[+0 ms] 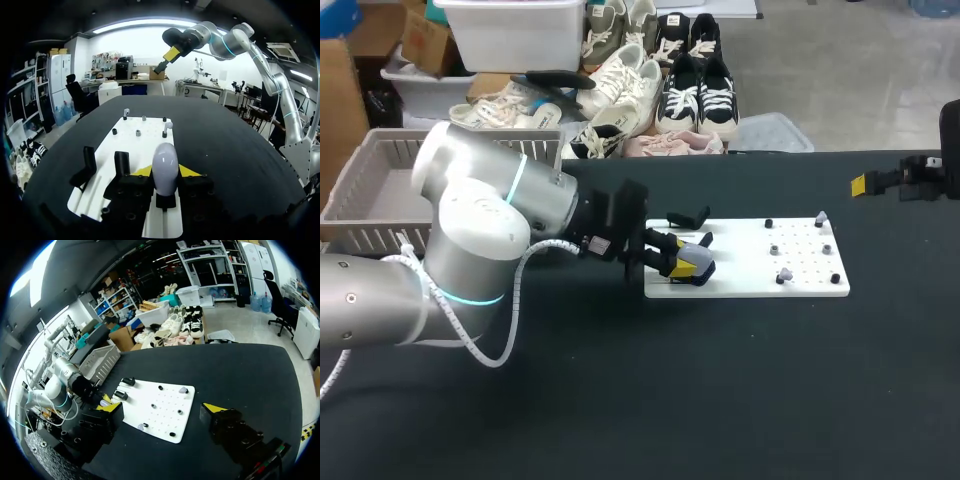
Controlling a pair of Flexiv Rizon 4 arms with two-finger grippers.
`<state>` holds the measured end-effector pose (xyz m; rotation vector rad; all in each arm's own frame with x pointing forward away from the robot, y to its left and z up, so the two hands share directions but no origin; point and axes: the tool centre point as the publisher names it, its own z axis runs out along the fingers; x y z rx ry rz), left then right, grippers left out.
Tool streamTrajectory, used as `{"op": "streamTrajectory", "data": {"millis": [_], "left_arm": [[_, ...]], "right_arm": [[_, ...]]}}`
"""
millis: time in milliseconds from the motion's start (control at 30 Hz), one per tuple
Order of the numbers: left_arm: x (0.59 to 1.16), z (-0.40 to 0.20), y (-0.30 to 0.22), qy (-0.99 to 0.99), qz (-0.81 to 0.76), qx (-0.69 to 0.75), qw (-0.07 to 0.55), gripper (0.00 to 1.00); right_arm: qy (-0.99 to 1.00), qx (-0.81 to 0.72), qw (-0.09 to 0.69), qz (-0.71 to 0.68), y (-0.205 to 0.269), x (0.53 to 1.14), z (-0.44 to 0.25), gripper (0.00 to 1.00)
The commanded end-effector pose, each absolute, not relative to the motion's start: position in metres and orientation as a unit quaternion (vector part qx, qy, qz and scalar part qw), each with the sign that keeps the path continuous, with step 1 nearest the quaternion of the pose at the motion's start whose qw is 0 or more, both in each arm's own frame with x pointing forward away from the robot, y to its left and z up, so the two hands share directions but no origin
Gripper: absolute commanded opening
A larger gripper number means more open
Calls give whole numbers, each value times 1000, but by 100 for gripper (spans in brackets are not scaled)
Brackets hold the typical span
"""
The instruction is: Pick up each earbud case from the left stands, insert the matching earbuds, close the lid, and place the case in the box.
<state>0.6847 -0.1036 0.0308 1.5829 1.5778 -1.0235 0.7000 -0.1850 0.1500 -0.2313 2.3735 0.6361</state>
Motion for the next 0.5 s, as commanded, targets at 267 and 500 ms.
{"op": "streamTrajectory", "data": {"millis": [267, 500], "left_arm": [[665, 79, -92, 569, -426, 592, 381, 0], [652, 118, -100, 531, -446, 581, 425, 0]], "right_arm": [[908, -88, 330, 243, -185, 700, 150, 100], [908, -88, 330, 243, -185, 700, 150, 100]]}}
